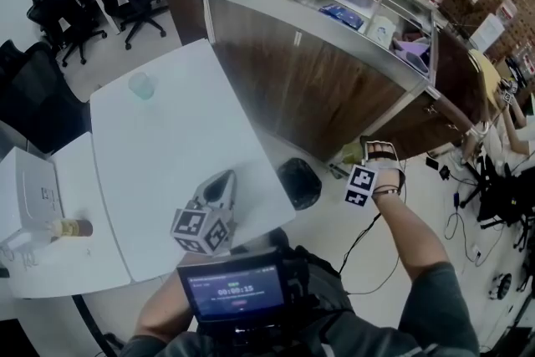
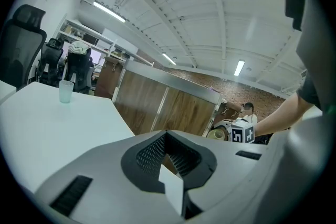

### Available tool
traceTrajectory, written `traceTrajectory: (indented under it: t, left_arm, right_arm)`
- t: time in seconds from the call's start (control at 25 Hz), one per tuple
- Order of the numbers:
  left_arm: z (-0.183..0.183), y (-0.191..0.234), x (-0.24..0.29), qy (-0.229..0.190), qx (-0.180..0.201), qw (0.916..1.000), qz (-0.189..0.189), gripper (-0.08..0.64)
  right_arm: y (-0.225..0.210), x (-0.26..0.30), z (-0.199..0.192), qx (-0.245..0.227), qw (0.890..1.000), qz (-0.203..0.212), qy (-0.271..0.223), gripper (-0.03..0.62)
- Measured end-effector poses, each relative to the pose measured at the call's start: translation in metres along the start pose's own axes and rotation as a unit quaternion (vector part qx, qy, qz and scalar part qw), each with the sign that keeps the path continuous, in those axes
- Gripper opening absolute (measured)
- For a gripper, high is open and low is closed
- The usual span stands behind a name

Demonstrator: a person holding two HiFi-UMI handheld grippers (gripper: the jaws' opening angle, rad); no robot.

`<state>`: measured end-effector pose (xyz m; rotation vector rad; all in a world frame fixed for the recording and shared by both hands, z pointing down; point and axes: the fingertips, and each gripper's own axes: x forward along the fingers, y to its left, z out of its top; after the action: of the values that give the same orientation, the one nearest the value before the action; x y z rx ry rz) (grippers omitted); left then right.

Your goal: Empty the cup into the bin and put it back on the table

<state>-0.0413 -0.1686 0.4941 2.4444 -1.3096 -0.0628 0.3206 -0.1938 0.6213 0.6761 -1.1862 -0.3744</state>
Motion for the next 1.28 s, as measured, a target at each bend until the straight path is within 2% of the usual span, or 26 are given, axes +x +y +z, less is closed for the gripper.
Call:
traceTrajectory:
  t: [0.48,0.88,1.0,1.28]
  left_arm:
    - [0.001,0.003,-0.002,-0.003,0.000,1.0000,0.004,-0.009]
    - [0.001,0.004,-0.004,-0.004,0.000,1.0000,0.007,-0.009]
    - [0.002,0.004,-0.003,-0.004,0.000,1.0000,0.009,-0.009]
    - [0.002,0.004,-0.003,-0.006,-0.003,0.9999,0.014,-0.009]
  right_arm:
    - [-0.010,-0.001,0.005,-0.079,0.997,-0.013,0.013,0.385]
    - [-0.010,0.001,0.006,-0.104,0.994,-0.016,0.019,0.385]
    - [-0.010,0.002,0.006,-0.091,0.996,-0.011,0.016,0.385]
    - [-0.011,0.000,0.005,-0.021,1.000,0.002,-0.001,0.385]
